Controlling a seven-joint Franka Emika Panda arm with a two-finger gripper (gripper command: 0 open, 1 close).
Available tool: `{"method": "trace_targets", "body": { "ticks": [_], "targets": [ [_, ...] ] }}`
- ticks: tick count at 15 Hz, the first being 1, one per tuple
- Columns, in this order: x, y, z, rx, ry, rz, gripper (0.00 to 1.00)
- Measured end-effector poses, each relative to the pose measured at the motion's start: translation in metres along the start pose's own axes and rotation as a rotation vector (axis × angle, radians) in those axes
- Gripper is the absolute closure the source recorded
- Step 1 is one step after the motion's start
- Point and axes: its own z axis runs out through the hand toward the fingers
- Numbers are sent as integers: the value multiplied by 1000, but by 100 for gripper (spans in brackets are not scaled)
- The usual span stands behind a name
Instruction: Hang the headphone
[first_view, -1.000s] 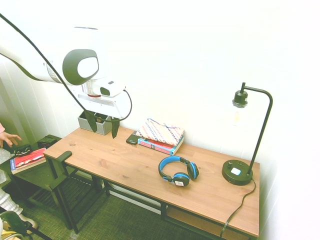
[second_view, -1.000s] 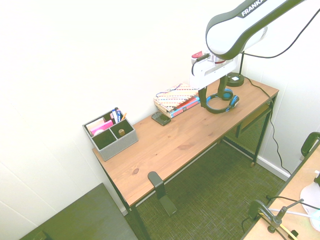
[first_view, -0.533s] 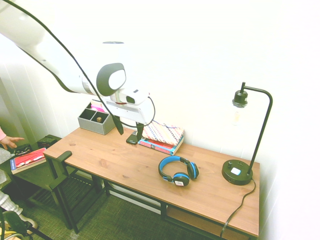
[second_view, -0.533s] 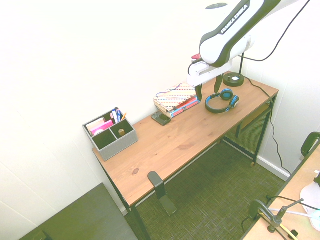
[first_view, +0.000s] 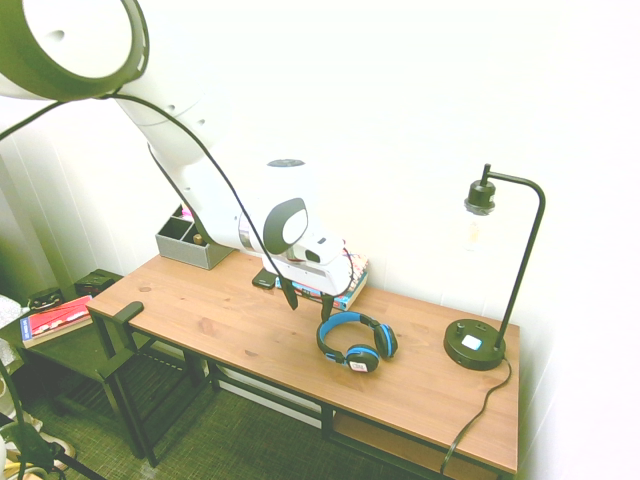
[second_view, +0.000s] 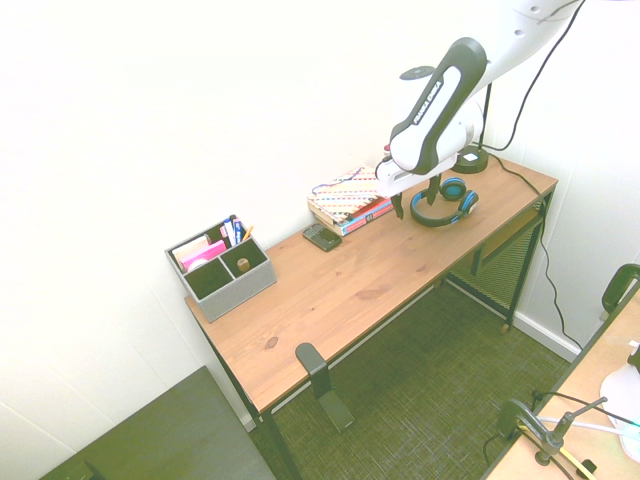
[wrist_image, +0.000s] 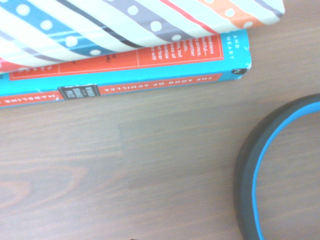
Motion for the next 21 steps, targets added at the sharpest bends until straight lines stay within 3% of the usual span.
{"method": "trace_targets", "body": {
  "ticks": [6,21],
  "targets": [
    [18,-8,41,-8,-2,36,100],
    [27,-4,44,2,-15,59,100]
  ]
}}
